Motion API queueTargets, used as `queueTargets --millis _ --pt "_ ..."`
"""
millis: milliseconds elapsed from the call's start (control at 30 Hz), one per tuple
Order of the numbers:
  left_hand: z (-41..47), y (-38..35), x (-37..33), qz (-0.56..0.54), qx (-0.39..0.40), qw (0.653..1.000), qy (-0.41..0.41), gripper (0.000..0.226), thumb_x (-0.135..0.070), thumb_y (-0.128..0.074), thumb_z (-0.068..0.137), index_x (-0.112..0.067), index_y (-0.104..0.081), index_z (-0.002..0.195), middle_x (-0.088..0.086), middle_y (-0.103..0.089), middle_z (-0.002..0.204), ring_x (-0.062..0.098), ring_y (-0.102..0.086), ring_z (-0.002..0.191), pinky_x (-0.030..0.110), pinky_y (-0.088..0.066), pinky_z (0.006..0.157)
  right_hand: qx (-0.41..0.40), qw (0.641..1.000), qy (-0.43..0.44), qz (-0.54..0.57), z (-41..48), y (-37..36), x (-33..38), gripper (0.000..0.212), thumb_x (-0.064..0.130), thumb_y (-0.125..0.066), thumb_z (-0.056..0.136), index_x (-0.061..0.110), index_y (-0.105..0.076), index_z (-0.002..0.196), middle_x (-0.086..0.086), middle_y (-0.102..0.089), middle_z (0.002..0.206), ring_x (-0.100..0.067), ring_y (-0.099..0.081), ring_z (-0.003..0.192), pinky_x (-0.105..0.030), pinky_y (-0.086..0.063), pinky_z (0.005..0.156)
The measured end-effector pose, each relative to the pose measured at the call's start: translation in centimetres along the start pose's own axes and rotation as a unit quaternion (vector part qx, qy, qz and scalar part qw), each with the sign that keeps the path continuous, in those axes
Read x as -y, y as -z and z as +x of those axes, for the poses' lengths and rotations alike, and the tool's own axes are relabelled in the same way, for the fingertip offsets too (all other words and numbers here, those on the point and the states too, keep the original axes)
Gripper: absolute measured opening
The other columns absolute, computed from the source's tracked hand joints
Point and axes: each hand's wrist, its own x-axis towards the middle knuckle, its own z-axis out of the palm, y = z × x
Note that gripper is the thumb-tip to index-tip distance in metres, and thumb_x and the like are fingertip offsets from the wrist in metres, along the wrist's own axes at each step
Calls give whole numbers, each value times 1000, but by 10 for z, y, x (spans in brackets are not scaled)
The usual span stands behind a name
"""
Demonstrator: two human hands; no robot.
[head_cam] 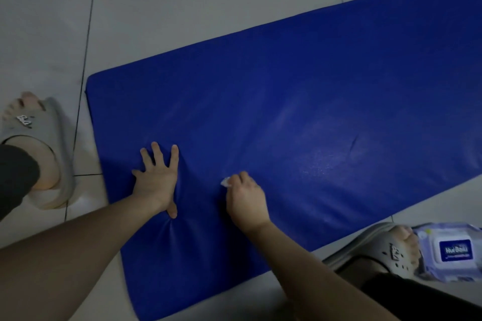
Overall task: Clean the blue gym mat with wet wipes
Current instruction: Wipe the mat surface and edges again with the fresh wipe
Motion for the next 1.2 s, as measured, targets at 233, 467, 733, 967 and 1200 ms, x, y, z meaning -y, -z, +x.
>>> queueTargets --millis 233,467,733,967,1200 --pt "2 -5 2 3 -12 1000 -5 178 -49 -100 45 -19 43 146 28 41 153 52 19 148 66 -27 116 -79 992 -39 -93 48 41 -74 5 3 -64 87 7 -62 87 -15 -62 89 -35 -61 74 -43 -50 65" --pt "2 -5 2 7 -16 1000 -10 176 -50 -99 47 -17 41 148 30 38 153 54 17 148 67 -29 115 -144 939 -295 -103 87 89 -156 17 16 -50 99 3 -54 109 -20 -58 113 -40 -61 95 -42 -44 75" --pt "2 -4 1 10 -16 1000 -1 177 -49 -100 46 -18 42 146 29 40 153 53 18 148 66 -27 116 -82 994 -74 -1 36 -1 -15 13 4 -61 85 13 -66 94 -10 -62 89 -32 -61 74 -39 -49 66" --pt "1 2 0 25 -4 1000 2 177 -53 -99 46 -17 42 146 30 38 153 53 16 148 64 -30 116 -36 995 60 -70 40 -7 -1 13 7 -71 78 13 -60 81 -6 -59 79 -27 -57 64 -38 -47 61" --pt "3 21 10 -67 -88 994 -10 139 -73 -86 52 -25 -8 157 17 -13 155 41 -27 140 56 -42 109 -128 969 -163 -131 109 71 -127 14 16 -57 95 4 -59 101 -21 -59 105 -42 -61 86 -45 -46 71"
